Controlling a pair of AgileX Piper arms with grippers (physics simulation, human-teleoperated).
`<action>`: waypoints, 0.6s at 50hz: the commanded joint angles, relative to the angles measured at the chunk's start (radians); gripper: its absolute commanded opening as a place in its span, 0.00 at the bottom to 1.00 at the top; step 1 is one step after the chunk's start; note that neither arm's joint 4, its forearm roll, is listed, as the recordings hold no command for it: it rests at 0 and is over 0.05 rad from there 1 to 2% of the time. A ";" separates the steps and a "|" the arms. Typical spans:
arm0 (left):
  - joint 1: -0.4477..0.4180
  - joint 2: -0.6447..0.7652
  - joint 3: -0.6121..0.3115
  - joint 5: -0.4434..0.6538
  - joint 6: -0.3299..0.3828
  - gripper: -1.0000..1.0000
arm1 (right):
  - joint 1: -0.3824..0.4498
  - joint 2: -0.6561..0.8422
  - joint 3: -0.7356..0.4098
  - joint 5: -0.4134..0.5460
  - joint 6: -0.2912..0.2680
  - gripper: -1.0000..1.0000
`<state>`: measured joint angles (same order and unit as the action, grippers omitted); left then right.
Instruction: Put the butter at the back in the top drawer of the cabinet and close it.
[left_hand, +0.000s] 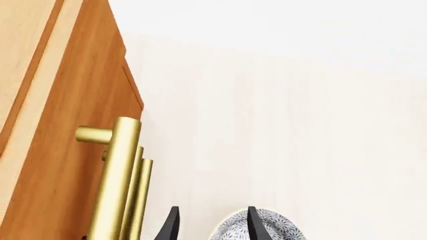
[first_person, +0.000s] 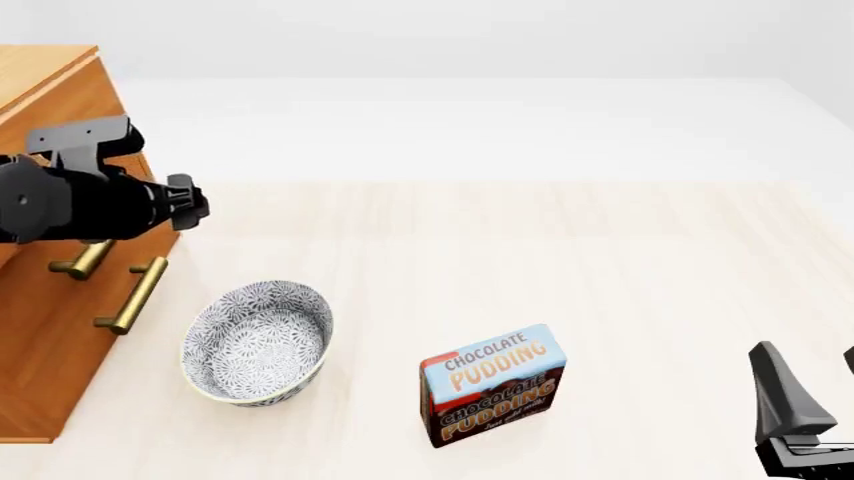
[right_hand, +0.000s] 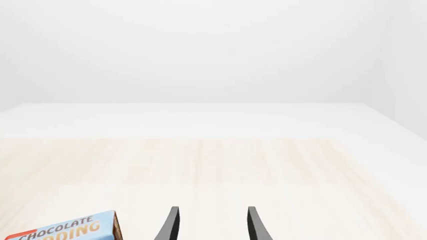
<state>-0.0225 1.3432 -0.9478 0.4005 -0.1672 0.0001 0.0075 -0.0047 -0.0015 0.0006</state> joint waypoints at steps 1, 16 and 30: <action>0.021 -0.032 -0.012 0.011 0.002 1.00 | 0.000 0.000 0.000 0.000 0.000 1.00; 0.067 -0.028 -0.059 0.021 0.018 1.00 | 0.000 0.000 0.000 0.000 0.000 1.00; 0.106 -0.002 -0.086 0.022 0.055 1.00 | 0.000 0.000 0.000 0.000 0.000 1.00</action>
<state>0.0348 1.3227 -1.0032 0.4304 -0.1309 0.0002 0.0076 -0.0047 -0.0015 0.0005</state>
